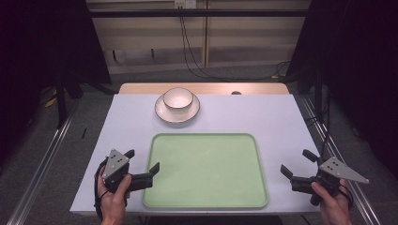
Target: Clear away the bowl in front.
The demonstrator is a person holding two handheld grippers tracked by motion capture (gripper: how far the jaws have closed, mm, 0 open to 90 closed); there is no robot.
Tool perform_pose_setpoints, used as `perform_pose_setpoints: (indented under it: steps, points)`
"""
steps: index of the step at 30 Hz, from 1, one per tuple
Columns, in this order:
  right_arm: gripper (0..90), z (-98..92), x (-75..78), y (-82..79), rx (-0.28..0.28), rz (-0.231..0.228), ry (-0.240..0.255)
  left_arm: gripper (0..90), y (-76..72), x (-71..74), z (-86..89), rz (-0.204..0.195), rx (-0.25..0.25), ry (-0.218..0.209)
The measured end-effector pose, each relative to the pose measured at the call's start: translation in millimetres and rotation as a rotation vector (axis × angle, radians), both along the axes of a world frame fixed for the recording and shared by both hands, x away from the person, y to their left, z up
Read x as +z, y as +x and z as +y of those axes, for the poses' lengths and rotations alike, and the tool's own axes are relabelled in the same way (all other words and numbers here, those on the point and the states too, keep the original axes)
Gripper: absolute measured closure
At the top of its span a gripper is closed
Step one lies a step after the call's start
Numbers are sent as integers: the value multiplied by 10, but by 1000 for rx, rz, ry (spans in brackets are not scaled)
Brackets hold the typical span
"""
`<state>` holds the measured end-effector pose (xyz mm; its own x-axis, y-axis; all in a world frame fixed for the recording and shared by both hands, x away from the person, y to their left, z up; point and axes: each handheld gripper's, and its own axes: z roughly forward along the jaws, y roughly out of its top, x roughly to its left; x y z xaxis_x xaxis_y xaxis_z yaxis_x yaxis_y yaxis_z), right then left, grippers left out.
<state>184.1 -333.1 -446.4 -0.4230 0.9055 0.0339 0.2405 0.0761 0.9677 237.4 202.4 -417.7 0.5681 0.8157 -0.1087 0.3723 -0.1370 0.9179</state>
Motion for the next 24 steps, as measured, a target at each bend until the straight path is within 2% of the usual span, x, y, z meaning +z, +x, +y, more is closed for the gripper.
perform_pose_setpoints:
  steps: [2, 5, 8, 9, 10, 12, 13, 15, 17, 19, 22, 24]
  points:
    - [1, 11, -5, 5, -2, 1, 0, 30, 29, 25, -13, -4, -22, -4]
    - [1, 13, -8, 6, 8, 3, -5, 14, 62, 63, -38, -9, -59, -46]
    - [3, 11, -4, 10, 9, -11, -2, 19, 105, 79, -93, -26, -69, -29]
    - [3, 8, -2, 6, 13, -8, 1, 18, 120, 86, -106, -29, -73, -8]
    - [3, -1, -1, 4, 9, -12, -6, 16, 138, 88, -131, -35, -73, -17]
    - [3, -1, 2, -2, 7, -11, 5, 20, 187, 96, -144, -32, -71, -19]
    - [3, -2, 2, -3, 6, -8, 5, 20, 209, 98, -152, -35, -63, -7]
    - [3, -5, -3, 1, 9, -12, -1, 24, 257, 95, -177, -26, -36, -15]
    - [7, -8, -9, 7, 11, -3, 14, 18, 309, 91, -197, -30, -44, 9]
    - [7, -15, -11, 11, 3, -8, 8, 25, 355, 80, -227, -30, -40, 10]
    - [8, -20, -9, 6, 5, -6, 12, 23, 436, 69, -263, -29, -47, 39]
    - [8, -16, -7, 4, 8, -7, 12, 27, 490, 67, -269, -29, -49, 14]
